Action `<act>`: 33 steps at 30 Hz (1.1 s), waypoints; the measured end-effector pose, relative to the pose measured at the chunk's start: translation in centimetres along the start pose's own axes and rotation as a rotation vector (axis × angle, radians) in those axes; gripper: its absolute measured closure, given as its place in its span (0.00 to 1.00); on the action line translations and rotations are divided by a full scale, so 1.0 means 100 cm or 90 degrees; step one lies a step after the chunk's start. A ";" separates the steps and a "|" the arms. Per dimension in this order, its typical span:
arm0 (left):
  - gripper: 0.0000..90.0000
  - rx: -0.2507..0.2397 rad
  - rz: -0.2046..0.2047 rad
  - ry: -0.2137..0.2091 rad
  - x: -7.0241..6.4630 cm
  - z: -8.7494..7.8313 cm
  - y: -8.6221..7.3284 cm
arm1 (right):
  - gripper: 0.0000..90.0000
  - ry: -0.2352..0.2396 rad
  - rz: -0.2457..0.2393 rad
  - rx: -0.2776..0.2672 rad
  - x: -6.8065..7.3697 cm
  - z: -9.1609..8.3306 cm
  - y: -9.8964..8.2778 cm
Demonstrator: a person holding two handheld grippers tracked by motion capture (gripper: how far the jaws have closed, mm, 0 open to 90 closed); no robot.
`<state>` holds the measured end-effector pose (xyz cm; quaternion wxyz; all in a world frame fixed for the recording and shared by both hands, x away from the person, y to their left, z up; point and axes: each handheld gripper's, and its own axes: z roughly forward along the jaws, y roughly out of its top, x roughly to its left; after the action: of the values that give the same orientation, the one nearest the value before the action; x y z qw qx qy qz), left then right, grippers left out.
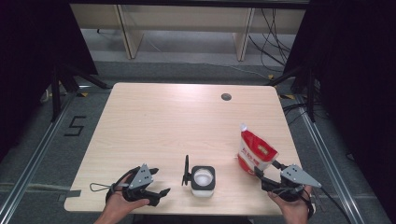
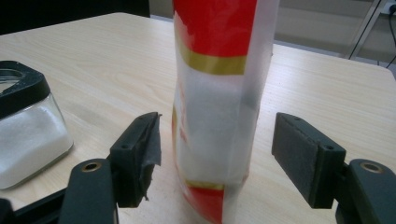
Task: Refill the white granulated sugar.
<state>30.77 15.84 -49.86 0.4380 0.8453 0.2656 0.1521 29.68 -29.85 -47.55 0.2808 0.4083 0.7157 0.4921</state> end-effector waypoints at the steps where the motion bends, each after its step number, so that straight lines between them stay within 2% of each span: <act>1: 0.21 -0.003 0.001 0.001 0.000 0.000 0.000 | 0.38 -0.012 0.003 0.000 0.002 -0.002 -0.001; 2: 0.21 -0.005 0.001 0.002 0.000 0.000 0.000 | 0.38 -0.011 -0.006 -0.001 0.000 -0.004 -0.001; 4: 0.21 -0.008 0.012 0.000 0.002 0.001 0.000 | 0.37 -0.014 0.002 0.003 0.001 -0.008 -0.003; 5: 0.21 -0.008 0.010 -0.001 0.002 0.001 0.000 | 0.37 -0.034 -0.014 -0.002 0.000 -0.010 -0.004; 6: 0.21 -0.005 -0.013 0.001 0.000 0.001 0.000 | 0.36 -0.032 -0.022 -0.002 0.000 -0.011 -0.004; 7: 0.21 -0.006 -0.011 0.002 0.000 0.001 0.000 | 0.36 -0.040 -0.019 -0.003 0.000 -0.012 -0.005; 8: 0.21 0.005 -0.001 0.001 0.001 0.000 0.000 | 0.36 -0.040 0.003 0.008 0.002 -0.016 -0.005; 9: 0.21 0.004 0.002 0.002 0.002 0.000 0.000 | 0.35 -0.039 0.000 -0.001 0.002 -0.017 -0.006; 10: 0.21 0.004 0.003 0.006 0.002 0.001 -0.001 | 0.35 -0.043 0.012 0.007 0.004 -0.019 -0.006; 11: 0.21 0.008 0.002 0.000 0.002 0.000 -0.001 | 0.34 -0.043 -0.009 -0.007 0.003 -0.019 -0.007; 12: 0.21 0.007 0.001 0.001 0.002 0.001 -0.001 | 0.32 -0.048 -0.014 -0.005 0.003 -0.019 -0.008; 13: 0.21 0.009 0.003 0.003 0.002 0.001 -0.001 | 0.31 -0.045 0.010 0.007 0.007 -0.021 -0.008; 19: 0.21 0.009 0.005 0.008 0.003 0.002 -0.001 | 0.28 -0.044 -0.013 0.019 0.011 -0.025 -0.009; 20: 0.21 -0.002 -0.010 0.006 0.001 0.004 -0.001 | 0.28 -0.048 -0.010 0.020 0.012 -0.026 -0.010; 21: 0.21 0.010 -0.002 0.003 0.003 0.003 0.000 | 0.27 -0.050 -0.017 0.019 0.011 -0.026 -0.010; 22: 0.21 0.015 0.002 0.001 0.003 0.003 0.000 | 0.27 -0.049 -0.004 0.024 0.013 -0.027 -0.011; 24: 0.21 0.013 -0.009 0.008 0.002 0.005 -0.001 | 0.27 -0.039 -0.017 0.028 0.013 -0.027 -0.012; 26: 0.21 0.008 0.001 0.004 0.003 0.004 0.000 | 0.27 -0.043 0.009 0.042 0.017 -0.029 -0.013; 27: 0.21 0.007 0.000 0.004 0.003 0.004 -0.001 | 0.27 -0.041 -0.014 0.036 0.015 -0.029 -0.013; 28: 0.21 0.016 0.009 0.005 0.004 0.003 -0.001 | 0.27 -0.044 -0.015 0.036 0.015 -0.029 -0.013; 31: 0.21 0.013 0.004 0.005 0.003 0.003 -0.001 | 0.27 -0.044 -0.020 0.038 0.017 -0.031 -0.015; 33: 0.21 0.001 -0.006 0.006 0.001 0.003 0.000 | 0.27 -0.037 0.000 0.053 0.019 -0.033 -0.016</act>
<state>30.97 15.69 -50.08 0.4371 0.8436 0.2715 0.1536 25.57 -30.04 -47.82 0.2842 0.4343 0.7270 0.4495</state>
